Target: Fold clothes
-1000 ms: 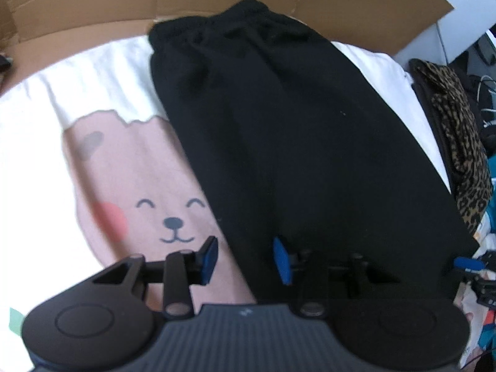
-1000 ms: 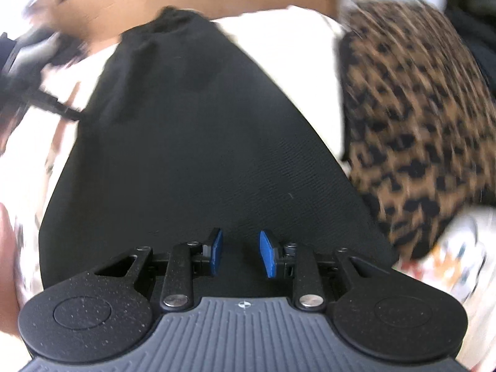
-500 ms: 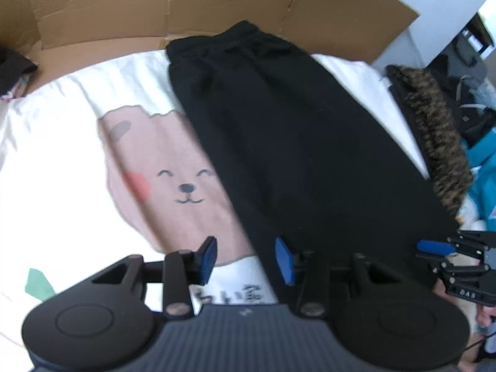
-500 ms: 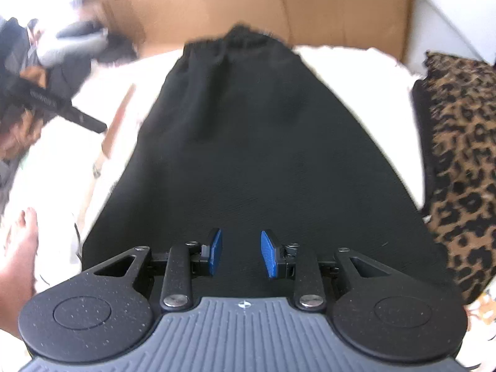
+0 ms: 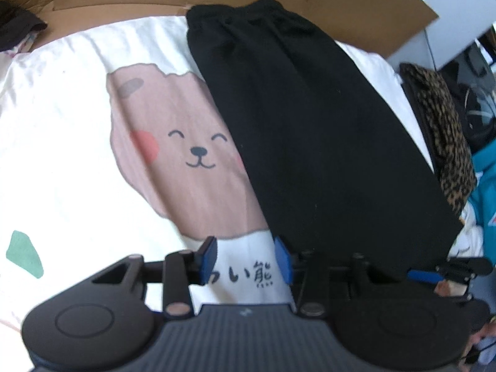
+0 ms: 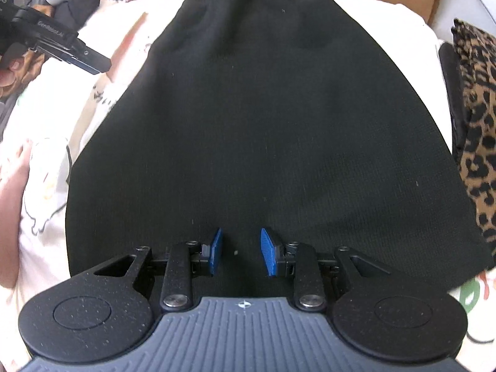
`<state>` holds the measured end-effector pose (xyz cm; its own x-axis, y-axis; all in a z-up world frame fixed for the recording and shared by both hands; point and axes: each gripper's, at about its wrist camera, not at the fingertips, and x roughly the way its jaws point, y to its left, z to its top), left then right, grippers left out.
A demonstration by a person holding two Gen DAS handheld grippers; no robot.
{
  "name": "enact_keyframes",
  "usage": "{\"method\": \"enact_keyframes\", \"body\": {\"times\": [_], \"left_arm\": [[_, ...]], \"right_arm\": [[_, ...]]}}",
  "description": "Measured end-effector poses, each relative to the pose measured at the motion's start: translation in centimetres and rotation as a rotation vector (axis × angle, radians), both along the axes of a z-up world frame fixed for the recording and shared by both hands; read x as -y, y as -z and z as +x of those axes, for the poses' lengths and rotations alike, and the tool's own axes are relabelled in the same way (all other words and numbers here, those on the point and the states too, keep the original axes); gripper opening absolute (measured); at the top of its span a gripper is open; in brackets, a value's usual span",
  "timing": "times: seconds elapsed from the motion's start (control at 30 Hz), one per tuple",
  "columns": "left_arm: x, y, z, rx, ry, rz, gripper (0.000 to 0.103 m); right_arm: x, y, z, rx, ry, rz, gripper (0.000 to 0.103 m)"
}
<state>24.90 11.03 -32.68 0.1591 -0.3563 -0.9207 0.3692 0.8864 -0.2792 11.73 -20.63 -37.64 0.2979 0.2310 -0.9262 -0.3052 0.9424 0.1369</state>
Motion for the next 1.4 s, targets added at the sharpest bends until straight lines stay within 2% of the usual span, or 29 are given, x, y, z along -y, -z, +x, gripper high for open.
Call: {"method": "enact_keyframes", "body": {"times": [0.1, 0.3, 0.43, 0.6, 0.8, 0.93, 1.07, 1.3, 1.4], "left_arm": [[0.7, 0.2, -0.3, 0.002, 0.026, 0.029, 0.043], [1.1, -1.6, -0.7, 0.022, 0.14, 0.098, 0.043], [1.1, -3.0, -1.2, 0.044, 0.191, 0.09, 0.043], [0.8, -2.1, -1.7, 0.082, 0.175, 0.051, 0.043], [-0.5, -0.7, -2.4, 0.035, 0.106, -0.02, 0.043], [-0.7, 0.2, -3.0, -0.001, 0.133, -0.029, 0.043], [-0.5, 1.7, -3.6, -0.032, 0.152, 0.0, 0.041], [-0.7, 3.1, -4.3, -0.082, 0.141, -0.02, 0.039], [-0.6, 3.2, -4.3, -0.078, 0.156, -0.019, 0.038]], "right_arm": [[0.3, 0.2, -0.7, -0.034, -0.013, -0.015, 0.034], [1.0, 0.2, -1.2, -0.098, -0.026, -0.019, 0.033], [1.3, -1.3, 0.2, -0.106, -0.023, -0.017, 0.034], [0.7, -4.6, 2.1, -0.034, -0.084, -0.015, 0.034], [-4.3, -6.3, 2.9, 0.011, -0.223, 0.003, 0.034], [-8.2, -5.9, 2.1, 0.017, -0.308, 0.06, 0.034], [-10.7, -4.7, 1.9, 0.02, -0.354, 0.117, 0.034], [-12.6, -4.5, 2.5, 0.05, -0.425, 0.128, 0.034], [-12.5, -4.4, 1.0, 0.068, -0.447, 0.15, 0.034]]}}
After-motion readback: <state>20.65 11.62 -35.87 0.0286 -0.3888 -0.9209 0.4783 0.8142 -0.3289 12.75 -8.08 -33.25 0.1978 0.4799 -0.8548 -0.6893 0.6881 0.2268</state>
